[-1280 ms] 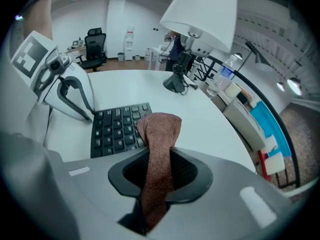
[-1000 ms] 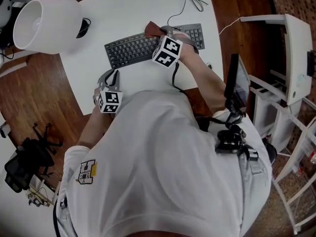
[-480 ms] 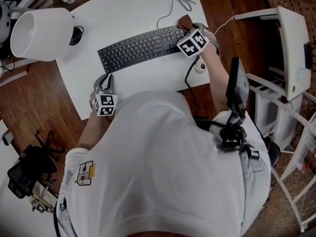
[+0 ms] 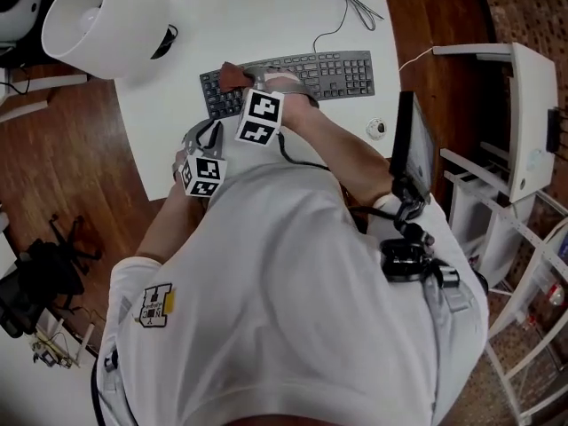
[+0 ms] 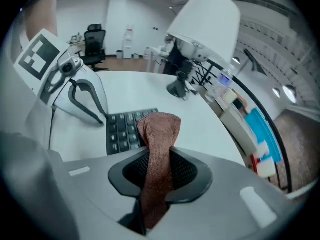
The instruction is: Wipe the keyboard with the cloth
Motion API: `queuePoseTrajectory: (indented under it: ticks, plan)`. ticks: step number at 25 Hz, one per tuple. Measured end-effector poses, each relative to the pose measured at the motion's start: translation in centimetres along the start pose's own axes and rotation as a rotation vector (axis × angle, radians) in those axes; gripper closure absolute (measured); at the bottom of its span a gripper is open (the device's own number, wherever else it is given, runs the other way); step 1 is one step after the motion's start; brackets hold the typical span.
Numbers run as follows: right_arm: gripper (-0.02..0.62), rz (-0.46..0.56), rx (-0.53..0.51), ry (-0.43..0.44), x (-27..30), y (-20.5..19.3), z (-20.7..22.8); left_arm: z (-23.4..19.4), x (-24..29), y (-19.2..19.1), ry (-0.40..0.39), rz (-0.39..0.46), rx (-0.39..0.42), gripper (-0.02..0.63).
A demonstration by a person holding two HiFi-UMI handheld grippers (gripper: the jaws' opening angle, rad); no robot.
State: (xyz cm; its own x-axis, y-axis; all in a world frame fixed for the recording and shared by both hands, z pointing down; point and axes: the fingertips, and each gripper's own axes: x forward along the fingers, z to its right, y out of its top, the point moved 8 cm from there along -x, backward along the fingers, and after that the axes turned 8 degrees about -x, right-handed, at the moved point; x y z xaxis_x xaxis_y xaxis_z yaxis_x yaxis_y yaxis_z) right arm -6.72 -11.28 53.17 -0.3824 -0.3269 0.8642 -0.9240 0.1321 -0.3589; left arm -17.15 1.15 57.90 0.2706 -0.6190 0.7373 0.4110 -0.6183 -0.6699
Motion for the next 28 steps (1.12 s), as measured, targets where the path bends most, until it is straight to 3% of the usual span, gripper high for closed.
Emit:
queuePoseTrajectory:
  ticks: [2, 5, 14, 20, 28]
  plan:
    - [0.509, 0.027, -0.094, 0.027, 1.6, 3.7, -1.4, -0.1, -0.1, 0.0, -0.010, 0.005, 0.003, 0.565]
    - [0.509, 0.034, -0.154, 0.062, 3.3, 6.5, -2.8, -0.2, -0.1, 0.1, -0.026, 0.004, 0.008, 0.565]
    - [0.509, 0.013, -0.107, 0.074, 3.7, 5.7, -2.6, -0.5, -0.2, -0.1, -0.044, 0.007, 0.016, 0.565]
    - [0.509, -0.061, 0.020, 0.030, 1.9, -1.0, -0.7, -0.5, 0.0, -0.1, -0.035, -0.001, 0.016, 0.565]
    - [0.509, -0.230, 0.277, -0.118, -2.3, -15.2, 3.0, -0.4, 0.2, -0.1, -0.005, -0.015, 0.013, 0.566]
